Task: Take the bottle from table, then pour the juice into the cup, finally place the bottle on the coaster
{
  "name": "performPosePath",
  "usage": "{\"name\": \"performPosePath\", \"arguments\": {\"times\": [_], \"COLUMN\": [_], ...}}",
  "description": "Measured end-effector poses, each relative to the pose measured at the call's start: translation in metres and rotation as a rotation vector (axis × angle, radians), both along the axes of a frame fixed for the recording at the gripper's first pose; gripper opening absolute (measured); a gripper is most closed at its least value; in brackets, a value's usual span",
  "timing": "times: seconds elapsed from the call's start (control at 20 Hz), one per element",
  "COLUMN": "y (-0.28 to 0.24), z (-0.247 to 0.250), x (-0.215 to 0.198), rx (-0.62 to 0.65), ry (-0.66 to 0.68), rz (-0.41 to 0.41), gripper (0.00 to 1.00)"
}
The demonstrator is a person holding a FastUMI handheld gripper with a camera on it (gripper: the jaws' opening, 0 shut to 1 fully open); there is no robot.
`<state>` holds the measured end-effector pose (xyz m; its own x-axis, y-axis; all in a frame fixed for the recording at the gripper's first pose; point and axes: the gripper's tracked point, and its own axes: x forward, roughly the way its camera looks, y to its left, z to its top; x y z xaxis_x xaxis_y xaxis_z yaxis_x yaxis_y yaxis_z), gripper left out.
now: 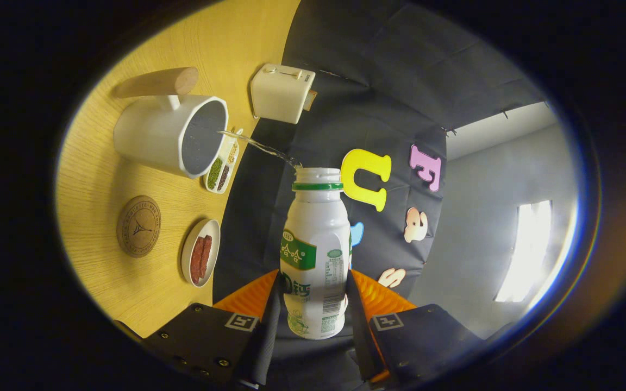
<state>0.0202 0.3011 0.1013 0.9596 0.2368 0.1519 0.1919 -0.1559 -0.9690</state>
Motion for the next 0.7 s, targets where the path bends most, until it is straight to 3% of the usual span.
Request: {"name": "performPosePath", "arguments": {"times": [0.7], "y": [-0.0045], "z": [0.0051], "x": [-0.0016], "rx": [-0.059], "ry": [-0.026], "rz": [-0.009], "gripper": [0.62]}}
